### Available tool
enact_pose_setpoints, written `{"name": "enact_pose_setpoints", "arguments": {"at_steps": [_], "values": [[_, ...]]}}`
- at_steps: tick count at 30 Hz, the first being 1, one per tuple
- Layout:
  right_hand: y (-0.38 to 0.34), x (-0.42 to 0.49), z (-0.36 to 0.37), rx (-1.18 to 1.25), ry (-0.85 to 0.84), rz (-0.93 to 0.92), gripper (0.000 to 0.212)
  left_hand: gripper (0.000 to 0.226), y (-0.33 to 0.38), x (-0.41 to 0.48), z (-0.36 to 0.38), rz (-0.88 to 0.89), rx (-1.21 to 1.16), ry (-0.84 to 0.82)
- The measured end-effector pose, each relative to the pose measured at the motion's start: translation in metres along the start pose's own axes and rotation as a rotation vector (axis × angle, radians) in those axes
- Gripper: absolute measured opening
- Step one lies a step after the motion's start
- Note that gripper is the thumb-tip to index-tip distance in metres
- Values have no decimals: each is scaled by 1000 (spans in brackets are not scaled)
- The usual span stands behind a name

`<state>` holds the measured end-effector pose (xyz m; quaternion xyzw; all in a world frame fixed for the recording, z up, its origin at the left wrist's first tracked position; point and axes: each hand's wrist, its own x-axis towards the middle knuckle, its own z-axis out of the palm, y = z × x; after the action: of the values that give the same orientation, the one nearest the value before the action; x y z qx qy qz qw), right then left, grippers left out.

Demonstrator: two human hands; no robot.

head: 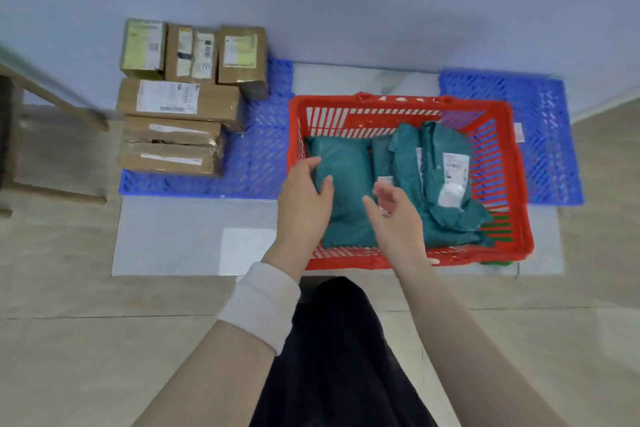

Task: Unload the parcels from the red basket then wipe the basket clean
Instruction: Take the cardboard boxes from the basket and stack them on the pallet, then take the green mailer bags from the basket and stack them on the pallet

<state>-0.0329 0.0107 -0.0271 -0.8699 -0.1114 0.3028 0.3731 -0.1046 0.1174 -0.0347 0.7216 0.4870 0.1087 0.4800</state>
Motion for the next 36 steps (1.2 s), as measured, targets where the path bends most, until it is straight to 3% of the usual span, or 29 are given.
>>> {"name": "enact_pose_setpoints", "arguments": {"at_steps": [8,13,17,21,26,29,34,36], "values": [[67,4,-77,-117,89,190,47,35,32,-19,89,-122,-24,-409],[98,19,-121,-101,93,240,47,50,43,-16,151,-248,43,-575],[123,44,-153,-67,80,255,44,55,55,-7,204,-350,56,-507],[139,76,-178,-116,-24,166,42,48,54,9,252,-419,76,-264],[151,112,-208,-119,-97,65,38,69,60,19,286,-573,230,-48],[150,127,-219,-104,-127,84,37,58,62,25,290,-522,173,31],[139,137,-222,-64,-158,86,37,15,68,28,286,-425,126,34],[133,141,-223,-57,-141,68,37,12,73,25,277,-400,54,21]]}}
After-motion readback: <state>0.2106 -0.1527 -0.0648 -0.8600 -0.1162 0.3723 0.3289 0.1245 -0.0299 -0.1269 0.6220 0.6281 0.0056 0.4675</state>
